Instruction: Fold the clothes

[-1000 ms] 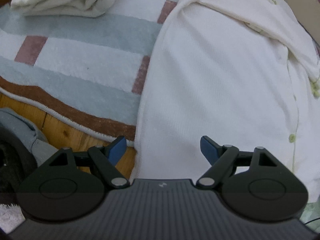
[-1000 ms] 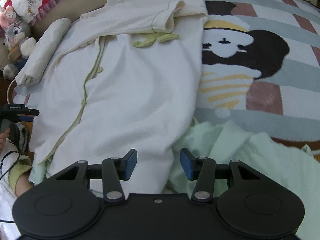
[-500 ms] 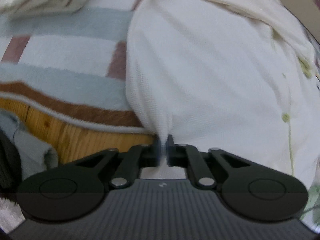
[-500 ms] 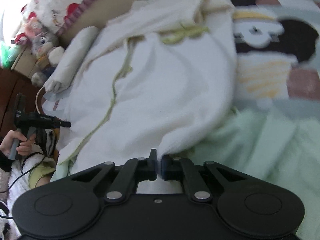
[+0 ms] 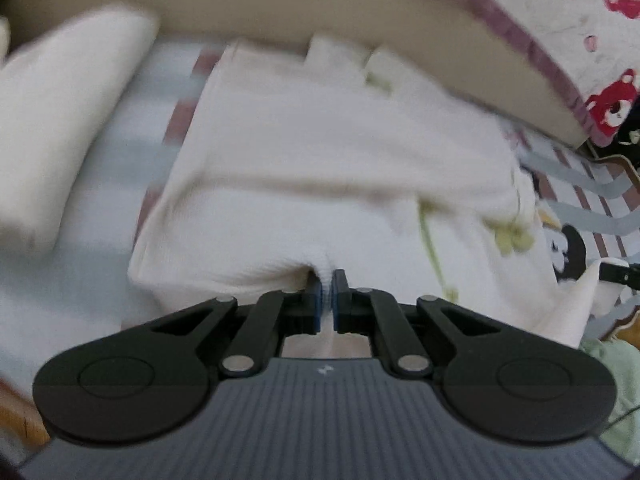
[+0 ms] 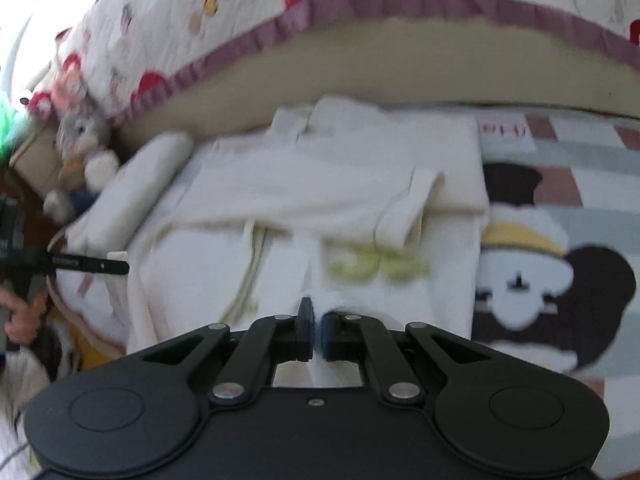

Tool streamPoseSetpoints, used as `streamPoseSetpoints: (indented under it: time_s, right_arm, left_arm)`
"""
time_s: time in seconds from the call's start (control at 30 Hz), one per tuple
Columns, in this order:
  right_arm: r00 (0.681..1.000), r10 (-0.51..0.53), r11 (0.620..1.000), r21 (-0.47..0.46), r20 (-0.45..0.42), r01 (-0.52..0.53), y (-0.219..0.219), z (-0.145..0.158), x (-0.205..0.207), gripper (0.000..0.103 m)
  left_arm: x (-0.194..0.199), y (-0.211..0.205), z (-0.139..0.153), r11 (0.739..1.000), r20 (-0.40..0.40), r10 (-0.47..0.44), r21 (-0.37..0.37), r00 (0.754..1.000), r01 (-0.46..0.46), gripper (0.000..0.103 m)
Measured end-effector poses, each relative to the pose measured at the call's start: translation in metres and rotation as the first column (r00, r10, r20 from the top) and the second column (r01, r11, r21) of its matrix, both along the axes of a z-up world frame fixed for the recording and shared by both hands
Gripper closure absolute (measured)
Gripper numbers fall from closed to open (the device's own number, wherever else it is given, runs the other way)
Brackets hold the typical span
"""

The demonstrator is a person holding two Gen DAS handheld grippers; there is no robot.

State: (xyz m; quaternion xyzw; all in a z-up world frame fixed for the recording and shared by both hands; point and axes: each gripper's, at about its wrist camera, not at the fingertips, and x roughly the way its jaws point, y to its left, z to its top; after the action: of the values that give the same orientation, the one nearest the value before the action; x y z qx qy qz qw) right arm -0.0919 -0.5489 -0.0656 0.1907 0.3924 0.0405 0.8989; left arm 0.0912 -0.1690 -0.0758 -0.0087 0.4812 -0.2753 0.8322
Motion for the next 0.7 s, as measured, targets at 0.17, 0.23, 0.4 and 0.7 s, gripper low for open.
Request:
streamPoseSetpoints:
  time_s: [0.17,0.23,0.4,0.7]
  right_arm:
    - [0.999,0.003,1.000,-0.004,-0.046,-0.003,0.009,-0.028,0.014,0.097]
    - [0.998,-0.001,1.000,0.014,-0.068,0.002,0.010,-0.042,0.012,0.095]
    - [0.992,-0.055,0.995,0.074,-0.114,0.064,0.008,-0.064,0.006,0.092]
    - [0.973,-0.140,0.975,0.147,-0.185,0.168,0.002,-0.086,-0.005,0.047]
  left_arm:
    - [-0.007,0.011,-0.035,0.999,-0.072,0.031,-0.033,0.997,-0.034,0.088]
    - [-0.009,0.028,-0.045,0.993,-0.121,0.087,-0.073,0.989,-0.096,0.075]
    - [0.002,0.058,-0.034,0.965,-0.123,0.179,-0.170,0.976,-0.199,0.052]
    - [-0.011,0.014,-0.037,0.994,0.026,0.045,0.096,0.999,-0.047,0.040]
